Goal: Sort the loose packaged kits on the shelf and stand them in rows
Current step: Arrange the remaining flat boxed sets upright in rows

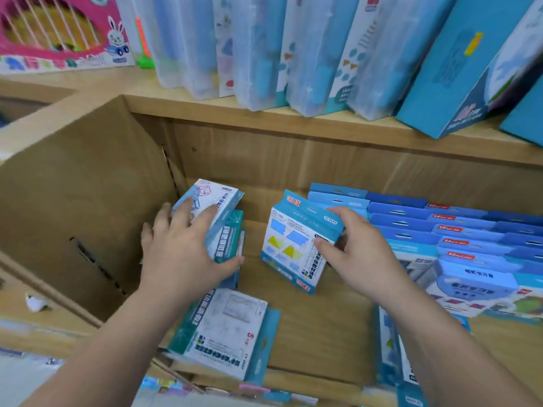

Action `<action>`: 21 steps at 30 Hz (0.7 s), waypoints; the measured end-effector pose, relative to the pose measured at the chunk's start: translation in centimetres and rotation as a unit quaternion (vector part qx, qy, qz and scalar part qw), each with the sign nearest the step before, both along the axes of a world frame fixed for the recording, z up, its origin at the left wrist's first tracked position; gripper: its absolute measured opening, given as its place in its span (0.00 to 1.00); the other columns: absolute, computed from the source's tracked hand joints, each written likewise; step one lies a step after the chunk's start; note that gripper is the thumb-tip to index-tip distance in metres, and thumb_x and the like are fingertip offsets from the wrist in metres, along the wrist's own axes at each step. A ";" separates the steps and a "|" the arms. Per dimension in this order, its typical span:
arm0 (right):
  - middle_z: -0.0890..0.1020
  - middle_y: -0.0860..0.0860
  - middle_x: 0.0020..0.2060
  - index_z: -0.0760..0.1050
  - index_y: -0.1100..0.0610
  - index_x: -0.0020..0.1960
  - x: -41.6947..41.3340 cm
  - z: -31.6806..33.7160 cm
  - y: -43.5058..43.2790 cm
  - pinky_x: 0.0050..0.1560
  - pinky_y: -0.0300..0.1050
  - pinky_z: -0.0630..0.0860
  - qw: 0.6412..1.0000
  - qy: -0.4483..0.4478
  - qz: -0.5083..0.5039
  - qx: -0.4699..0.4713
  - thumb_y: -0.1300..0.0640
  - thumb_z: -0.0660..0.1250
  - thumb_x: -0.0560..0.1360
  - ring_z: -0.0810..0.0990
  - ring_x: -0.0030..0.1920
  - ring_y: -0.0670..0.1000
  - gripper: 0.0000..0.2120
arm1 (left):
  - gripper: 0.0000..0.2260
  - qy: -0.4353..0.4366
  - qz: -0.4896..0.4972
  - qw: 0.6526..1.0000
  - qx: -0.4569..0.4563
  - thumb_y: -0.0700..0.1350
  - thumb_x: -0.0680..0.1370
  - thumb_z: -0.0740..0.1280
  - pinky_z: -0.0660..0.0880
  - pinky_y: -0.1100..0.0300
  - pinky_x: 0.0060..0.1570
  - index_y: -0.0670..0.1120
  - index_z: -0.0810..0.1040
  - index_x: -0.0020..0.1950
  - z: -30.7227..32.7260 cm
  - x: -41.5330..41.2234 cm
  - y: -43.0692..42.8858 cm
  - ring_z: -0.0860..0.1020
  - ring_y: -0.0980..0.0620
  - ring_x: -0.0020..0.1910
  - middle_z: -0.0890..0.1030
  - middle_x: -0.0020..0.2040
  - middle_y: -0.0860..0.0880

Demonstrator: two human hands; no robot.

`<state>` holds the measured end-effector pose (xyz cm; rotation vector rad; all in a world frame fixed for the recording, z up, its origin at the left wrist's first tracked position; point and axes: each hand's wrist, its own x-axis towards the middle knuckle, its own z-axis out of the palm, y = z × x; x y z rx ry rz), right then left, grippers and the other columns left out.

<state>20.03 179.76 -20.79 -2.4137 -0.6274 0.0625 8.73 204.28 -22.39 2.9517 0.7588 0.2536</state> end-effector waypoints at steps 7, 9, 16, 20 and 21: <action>0.83 0.50 0.52 0.76 0.50 0.63 2.1 1.5 5.4 0.52 0.49 0.72 0.986 -0.108 0.029 -0.121 0.46 0.72 0.73 0.76 0.57 0.56 0.20 | 0.42 -0.082 -0.006 0.997 -0.001 0.75 0.61 0.66 0.70 0.39 0.60 0.58 0.72 0.72 -1.6 -1.3 1.1 0.65 0.40 0.68 0.70 0.72 0.48; 0.83 0.49 0.48 0.78 0.49 0.59 3.0 1.4 6.3 0.53 0.48 0.70 0.979 -0.148 0.024 -0.138 0.47 0.72 0.72 0.74 0.57 0.56 0.17 | 0.43 -0.078 -0.003 0.997 0.006 0.76 0.62 0.67 0.69 0.40 0.61 0.58 0.70 0.73 -1.7 -1.6 1.2 0.64 0.41 0.68 0.68 0.73 0.49; 0.84 0.51 0.46 0.77 0.47 0.61 6.0 0.5 7.8 0.56 0.49 0.67 0.973 -0.170 0.031 -0.153 0.43 0.75 0.70 0.74 0.57 0.56 0.22 | 0.44 -0.071 -0.002 0.997 0.021 0.77 0.61 0.67 0.69 0.40 0.61 0.57 0.71 0.73 -1.7 -1.7 1.5 0.64 0.40 0.65 0.69 0.72 0.47; 0.84 0.49 0.50 0.77 0.45 0.64 6.9 -0.2 8.2 0.56 0.50 0.68 0.965 -0.181 0.021 -0.188 0.42 0.74 0.72 0.75 0.57 0.57 0.22 | 0.46 -0.063 -0.011 0.998 0.005 0.81 0.62 0.61 0.67 0.40 0.65 0.57 0.69 0.74 -1.5 -1.7 1.7 0.63 0.41 0.68 0.66 0.73 0.48; 0.83 0.49 0.52 0.77 0.44 0.64 7.0 -0.3 8.2 0.56 0.50 0.68 0.961 -0.193 0.009 -0.198 0.42 0.73 0.72 0.75 0.57 0.58 0.22 | 0.45 -0.064 -0.013 0.998 -0.005 0.81 0.63 0.59 0.67 0.40 0.66 0.58 0.69 0.74 -1.5 -1.8 1.7 0.64 0.41 0.69 0.65 0.74 0.48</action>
